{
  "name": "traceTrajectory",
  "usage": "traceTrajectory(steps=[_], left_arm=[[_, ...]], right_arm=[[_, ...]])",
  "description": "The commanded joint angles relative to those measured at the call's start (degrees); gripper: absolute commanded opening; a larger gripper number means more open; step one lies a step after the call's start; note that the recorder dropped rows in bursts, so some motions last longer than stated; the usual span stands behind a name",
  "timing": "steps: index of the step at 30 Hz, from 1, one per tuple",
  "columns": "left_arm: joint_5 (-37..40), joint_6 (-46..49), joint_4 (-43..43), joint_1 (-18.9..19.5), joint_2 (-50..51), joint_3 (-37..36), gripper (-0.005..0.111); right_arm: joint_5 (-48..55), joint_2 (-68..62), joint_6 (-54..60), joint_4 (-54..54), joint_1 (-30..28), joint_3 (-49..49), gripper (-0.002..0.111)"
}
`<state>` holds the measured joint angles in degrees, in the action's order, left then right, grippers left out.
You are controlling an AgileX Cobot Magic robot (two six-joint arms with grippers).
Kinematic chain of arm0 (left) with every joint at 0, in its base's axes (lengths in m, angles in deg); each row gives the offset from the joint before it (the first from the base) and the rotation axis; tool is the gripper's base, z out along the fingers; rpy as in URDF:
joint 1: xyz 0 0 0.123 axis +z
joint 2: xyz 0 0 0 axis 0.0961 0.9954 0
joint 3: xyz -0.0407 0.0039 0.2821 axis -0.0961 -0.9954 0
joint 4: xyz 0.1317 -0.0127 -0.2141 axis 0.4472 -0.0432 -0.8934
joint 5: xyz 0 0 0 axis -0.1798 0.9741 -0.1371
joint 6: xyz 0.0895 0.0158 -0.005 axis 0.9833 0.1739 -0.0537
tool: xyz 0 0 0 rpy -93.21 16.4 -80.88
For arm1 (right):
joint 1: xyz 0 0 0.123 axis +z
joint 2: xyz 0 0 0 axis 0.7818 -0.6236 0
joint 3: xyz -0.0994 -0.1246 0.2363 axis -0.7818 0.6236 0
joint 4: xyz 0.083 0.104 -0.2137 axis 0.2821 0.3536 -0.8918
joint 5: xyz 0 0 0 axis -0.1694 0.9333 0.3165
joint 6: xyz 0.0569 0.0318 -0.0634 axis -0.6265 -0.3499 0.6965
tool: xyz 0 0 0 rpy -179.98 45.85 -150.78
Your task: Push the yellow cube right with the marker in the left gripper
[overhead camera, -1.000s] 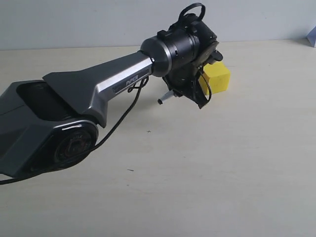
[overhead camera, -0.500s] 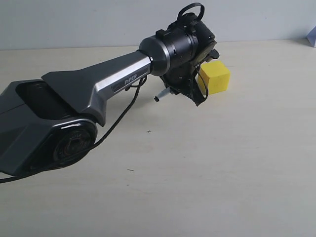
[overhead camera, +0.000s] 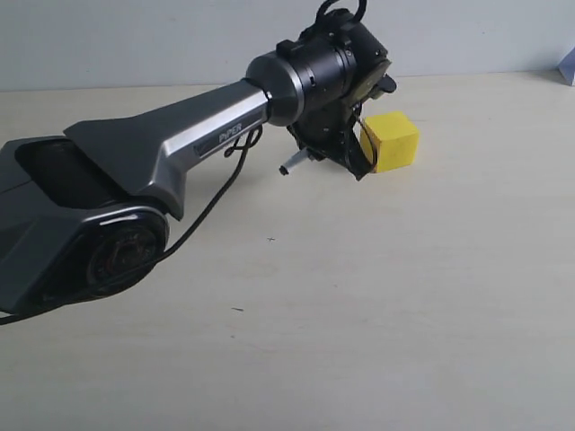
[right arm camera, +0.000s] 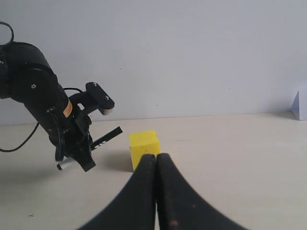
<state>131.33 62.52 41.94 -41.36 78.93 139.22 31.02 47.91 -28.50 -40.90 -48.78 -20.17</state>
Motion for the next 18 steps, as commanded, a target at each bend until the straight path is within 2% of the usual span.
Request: traceTrajectory(steps=[1,7,12,18], left_arm=[[-0.1,0.5,0.5,0.5,-3.8,0.5,0.000],[-0.1,2.1,8.1,0.3,-5.4,0.5,0.000],[-0.1,3.5,-1.0,0.3,-5.8,0.5,0.000],[-0.1,2.3,0.2,1.4,-5.6,0.5,0.000]], right_arm=[[-0.5,0.3,0.1,0.0,0.0,0.3,0.000],[-0.5,0.3,0.1,0.0,0.0,0.3,0.000],[-0.5,0.3,0.1,0.0,0.0,0.3,0.000],[-0.5,0.3,0.1,0.0,0.0,0.3,0.000]])
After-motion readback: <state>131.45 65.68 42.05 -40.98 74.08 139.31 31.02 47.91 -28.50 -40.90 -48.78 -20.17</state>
